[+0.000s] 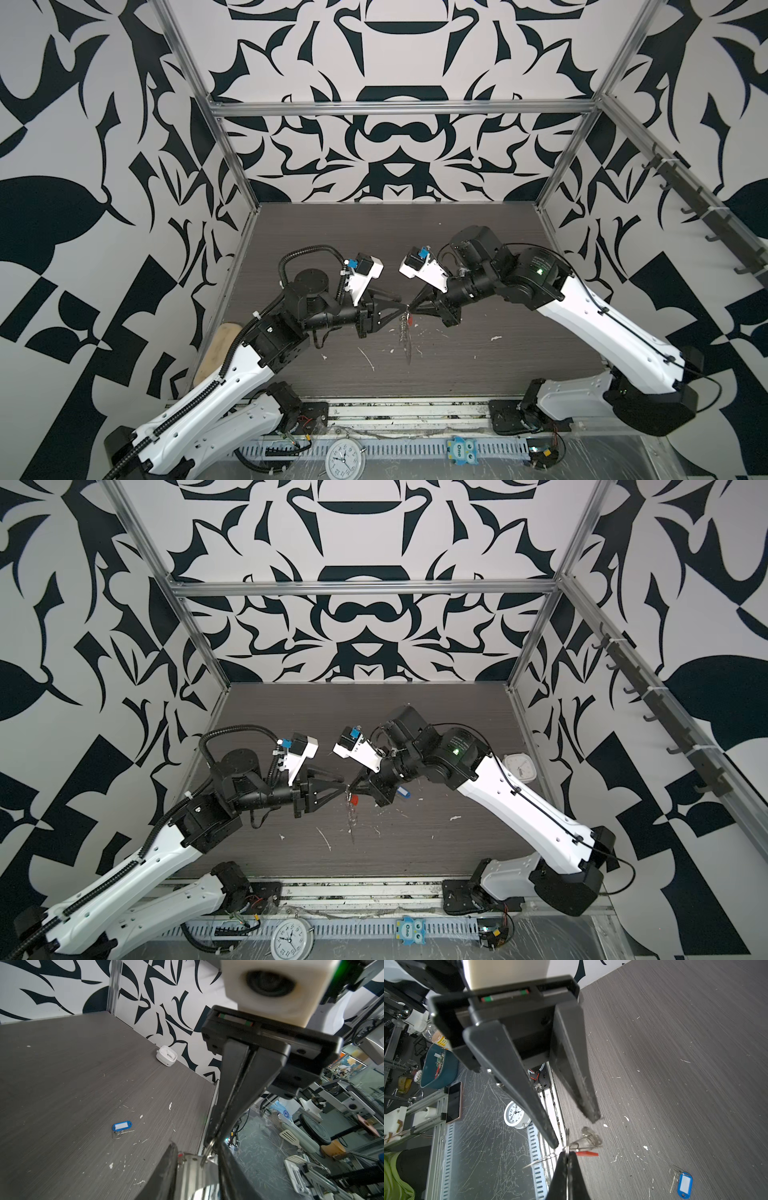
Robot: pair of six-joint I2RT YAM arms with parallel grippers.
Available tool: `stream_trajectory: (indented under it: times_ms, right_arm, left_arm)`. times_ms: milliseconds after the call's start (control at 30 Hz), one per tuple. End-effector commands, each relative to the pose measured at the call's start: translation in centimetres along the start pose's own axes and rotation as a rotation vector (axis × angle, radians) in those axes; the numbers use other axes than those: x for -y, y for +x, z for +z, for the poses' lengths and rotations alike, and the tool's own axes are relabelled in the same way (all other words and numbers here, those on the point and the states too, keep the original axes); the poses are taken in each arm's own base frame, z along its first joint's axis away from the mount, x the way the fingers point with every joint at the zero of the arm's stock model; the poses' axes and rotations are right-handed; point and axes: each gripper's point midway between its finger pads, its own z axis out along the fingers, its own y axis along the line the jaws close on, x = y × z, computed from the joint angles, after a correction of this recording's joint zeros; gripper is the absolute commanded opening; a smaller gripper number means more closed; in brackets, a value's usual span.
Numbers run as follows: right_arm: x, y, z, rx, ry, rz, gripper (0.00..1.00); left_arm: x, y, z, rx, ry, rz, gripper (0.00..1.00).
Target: Remove the keys from the keyring
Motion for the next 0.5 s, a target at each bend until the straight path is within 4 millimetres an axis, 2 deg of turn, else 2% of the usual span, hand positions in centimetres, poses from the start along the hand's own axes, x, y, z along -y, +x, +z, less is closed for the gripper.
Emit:
stream_trajectory:
  times_ms: [0,133,233,367,400,467]
  right_arm:
    - [-0.9,-2.0,-1.9,0.087,0.012,-0.057,0.00]
    - [-0.8,-2.4,-1.8,0.100,0.016,-0.057,0.00]
    - [-0.8,-2.6,-1.8,0.107,0.015,-0.054,0.00]
    - [-0.4,-3.5,-2.3,0.181,0.051,-0.046,0.00]
    - [-0.5,-3.9,-2.7,0.218,0.053,-0.047,0.03]
    - [-0.7,-4.5,-3.3,0.292,0.058,-0.046,0.19]
  left_arm:
    - [1.4,-1.1,-0.3,0.008,0.050,0.022,0.27]
    - [1.6,-1.2,-0.2,0.004,0.068,0.025,0.15]
    - [1.4,-1.4,-0.2,0.017,0.056,0.029,0.01]
    - [1.1,-2.2,-0.6,0.085,0.027,0.043,0.00]
    - [0.9,-2.5,-0.8,0.116,0.008,0.053,0.00]
    - [0.4,-3.3,-1.4,0.191,-0.033,0.069,0.00]
